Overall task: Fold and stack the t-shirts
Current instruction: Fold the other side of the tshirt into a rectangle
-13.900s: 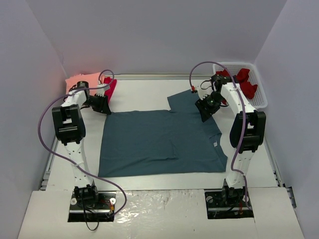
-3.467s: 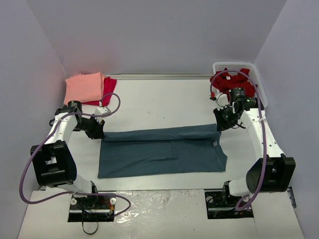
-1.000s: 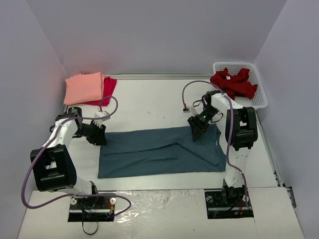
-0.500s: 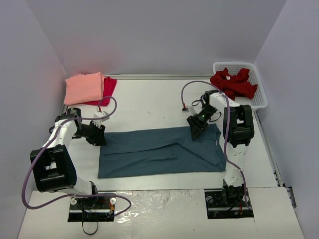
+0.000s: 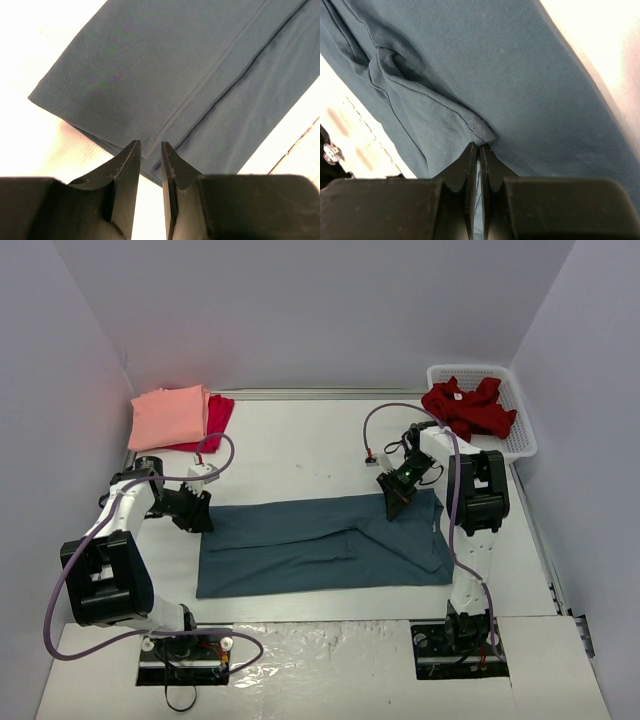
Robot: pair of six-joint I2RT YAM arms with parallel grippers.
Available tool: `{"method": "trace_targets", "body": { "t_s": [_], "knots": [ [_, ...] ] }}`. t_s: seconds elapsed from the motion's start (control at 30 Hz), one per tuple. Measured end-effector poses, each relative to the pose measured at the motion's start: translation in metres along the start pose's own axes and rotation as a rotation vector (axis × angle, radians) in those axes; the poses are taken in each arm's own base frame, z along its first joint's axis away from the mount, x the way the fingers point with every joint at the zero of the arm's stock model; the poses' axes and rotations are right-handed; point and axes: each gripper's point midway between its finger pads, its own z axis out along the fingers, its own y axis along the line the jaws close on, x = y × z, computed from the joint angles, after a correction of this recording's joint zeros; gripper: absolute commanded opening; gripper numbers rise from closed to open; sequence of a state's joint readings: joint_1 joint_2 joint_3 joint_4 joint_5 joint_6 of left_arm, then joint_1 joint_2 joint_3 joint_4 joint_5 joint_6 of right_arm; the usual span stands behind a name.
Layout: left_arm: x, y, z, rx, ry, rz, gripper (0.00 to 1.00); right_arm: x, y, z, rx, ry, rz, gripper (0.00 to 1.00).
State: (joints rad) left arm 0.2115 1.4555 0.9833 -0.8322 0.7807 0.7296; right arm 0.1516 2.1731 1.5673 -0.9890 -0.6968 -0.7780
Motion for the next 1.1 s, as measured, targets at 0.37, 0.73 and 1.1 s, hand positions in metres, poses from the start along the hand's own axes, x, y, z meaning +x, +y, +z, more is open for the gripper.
{"method": "trace_targets", "body": {
  "t_s": [0.37, 0.73, 1.1],
  "knots": [
    [-0.001, 0.0, 0.0, 0.001, -0.003, 0.001, 0.22, -0.006, 0.024, -0.009, 0.024, -0.011, -0.043, 0.0],
    [-0.002, -0.001, -0.002, -0.006, -0.011, 0.01, 0.22, 0.0, 0.061, -0.016, 0.052, 0.008, -0.106, 0.0],
    [-0.002, -0.002, -0.002, -0.006, -0.011, 0.011, 0.22, 0.009, 0.077, -0.015, 0.059, 0.035, -0.131, 0.0]
  ]
}}
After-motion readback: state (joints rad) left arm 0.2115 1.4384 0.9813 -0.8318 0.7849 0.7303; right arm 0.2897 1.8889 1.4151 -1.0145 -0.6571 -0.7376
